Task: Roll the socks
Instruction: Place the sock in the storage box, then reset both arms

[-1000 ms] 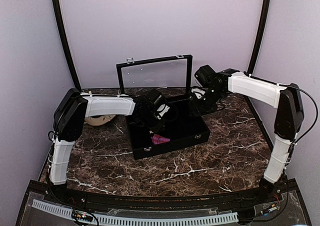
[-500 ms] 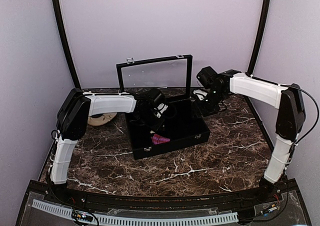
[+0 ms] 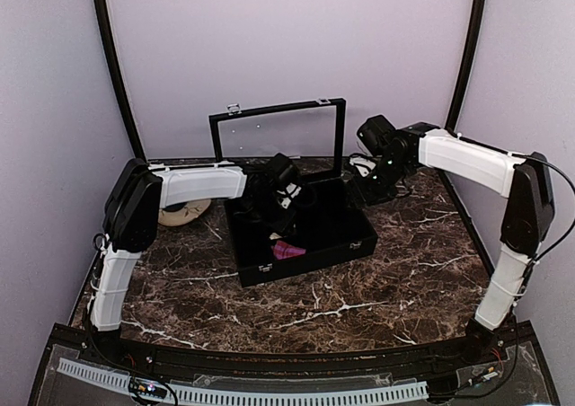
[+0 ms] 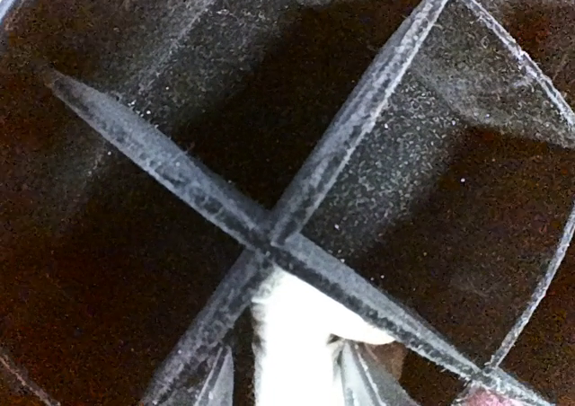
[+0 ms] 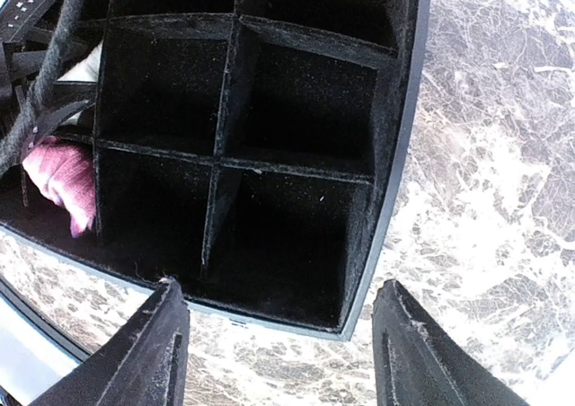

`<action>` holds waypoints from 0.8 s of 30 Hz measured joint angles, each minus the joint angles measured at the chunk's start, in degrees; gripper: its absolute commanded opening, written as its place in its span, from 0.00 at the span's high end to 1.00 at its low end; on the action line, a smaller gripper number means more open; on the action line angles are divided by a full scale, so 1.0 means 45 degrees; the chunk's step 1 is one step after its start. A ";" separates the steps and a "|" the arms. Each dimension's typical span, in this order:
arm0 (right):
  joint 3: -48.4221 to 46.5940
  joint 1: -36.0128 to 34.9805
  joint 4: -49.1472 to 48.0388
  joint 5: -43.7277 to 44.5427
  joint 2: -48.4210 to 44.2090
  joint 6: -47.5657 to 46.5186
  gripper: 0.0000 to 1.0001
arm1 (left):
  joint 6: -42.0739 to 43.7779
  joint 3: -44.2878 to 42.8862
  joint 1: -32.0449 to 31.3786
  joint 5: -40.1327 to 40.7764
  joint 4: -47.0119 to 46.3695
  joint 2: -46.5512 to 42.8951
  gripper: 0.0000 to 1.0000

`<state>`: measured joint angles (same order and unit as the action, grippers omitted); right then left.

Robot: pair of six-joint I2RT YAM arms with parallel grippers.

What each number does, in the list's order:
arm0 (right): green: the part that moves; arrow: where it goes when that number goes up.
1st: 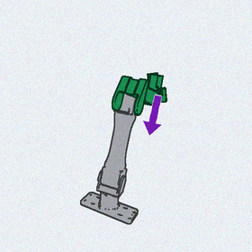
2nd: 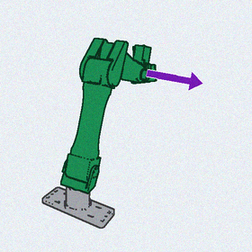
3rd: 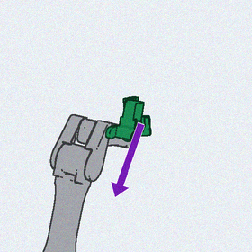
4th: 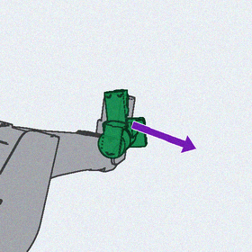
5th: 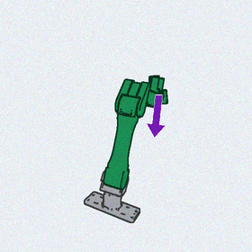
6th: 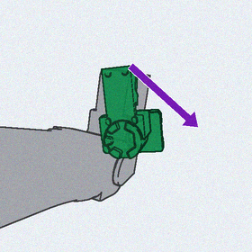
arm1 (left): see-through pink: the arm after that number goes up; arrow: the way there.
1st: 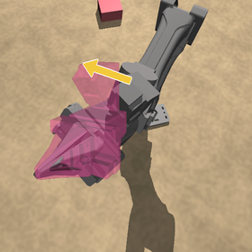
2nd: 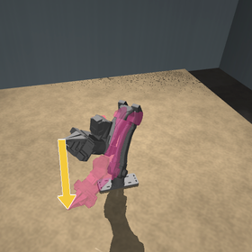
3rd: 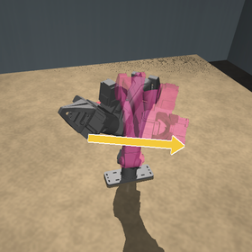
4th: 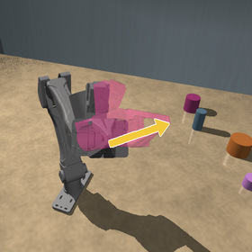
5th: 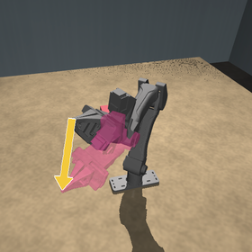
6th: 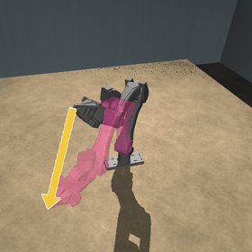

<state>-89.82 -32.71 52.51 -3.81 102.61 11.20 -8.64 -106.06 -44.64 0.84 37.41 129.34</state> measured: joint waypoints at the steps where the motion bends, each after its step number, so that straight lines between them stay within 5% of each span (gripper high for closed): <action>1: 0.0024 0.0005 0.0000 0.0005 -0.0029 0.0000 0.36 | -0.0034 0.0000 -0.0010 0.0063 0.0019 0.0000 0.56; 16: 0.0466 0.0034 -0.0486 0.0403 -0.0816 0.0063 0.35 | -0.0238 -0.1758 -0.0053 0.0986 0.0267 -0.1438 0.54; 20: 0.0471 0.0034 -0.0782 0.0787 -0.0967 0.0257 0.34 | -0.0243 -0.2030 -0.0053 0.1559 -0.0121 -0.2827 0.54; 24: 0.0860 0.0034 -0.1540 0.1617 -0.1413 0.0573 0.33 | -0.0228 0.0029 -0.0053 0.2550 -0.1569 -0.5673 0.50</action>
<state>-85.95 -32.56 45.58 3.46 96.25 13.78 -9.67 -105.93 -44.88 12.32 30.35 103.81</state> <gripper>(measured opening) 0.663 0.458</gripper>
